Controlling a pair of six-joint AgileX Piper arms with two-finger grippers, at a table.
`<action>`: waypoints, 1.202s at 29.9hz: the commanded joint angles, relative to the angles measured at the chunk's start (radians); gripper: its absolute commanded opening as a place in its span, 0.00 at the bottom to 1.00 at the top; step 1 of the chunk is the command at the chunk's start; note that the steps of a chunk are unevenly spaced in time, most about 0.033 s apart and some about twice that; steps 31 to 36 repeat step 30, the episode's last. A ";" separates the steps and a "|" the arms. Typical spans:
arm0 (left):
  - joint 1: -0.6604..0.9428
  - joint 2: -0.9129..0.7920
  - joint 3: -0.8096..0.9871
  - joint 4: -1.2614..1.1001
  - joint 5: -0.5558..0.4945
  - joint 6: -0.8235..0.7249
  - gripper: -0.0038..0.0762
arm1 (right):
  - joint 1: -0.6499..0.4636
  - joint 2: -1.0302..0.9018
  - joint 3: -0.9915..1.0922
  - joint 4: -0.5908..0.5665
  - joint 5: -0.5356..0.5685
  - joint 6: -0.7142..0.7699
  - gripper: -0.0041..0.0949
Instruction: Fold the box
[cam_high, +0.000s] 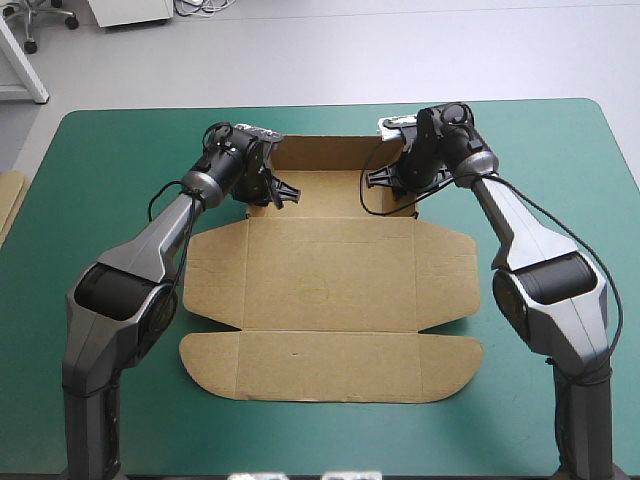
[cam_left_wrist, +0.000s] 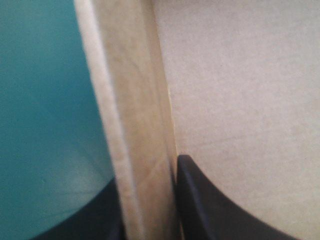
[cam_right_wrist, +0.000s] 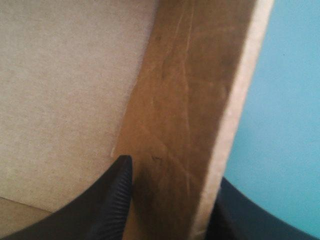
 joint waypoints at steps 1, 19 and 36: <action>0.000 -0.056 -0.008 0.019 -0.020 0.010 0.48 | -0.007 -0.065 -0.076 0.011 -0.001 -0.012 0.49; 0.000 -0.133 -0.160 -0.067 -0.038 0.012 0.61 | -0.021 -0.118 -0.194 -0.045 0.040 -0.015 0.49; -0.043 -0.297 -0.085 -0.083 -0.084 0.019 0.56 | -0.027 -0.321 -0.125 -0.033 0.040 -0.058 0.49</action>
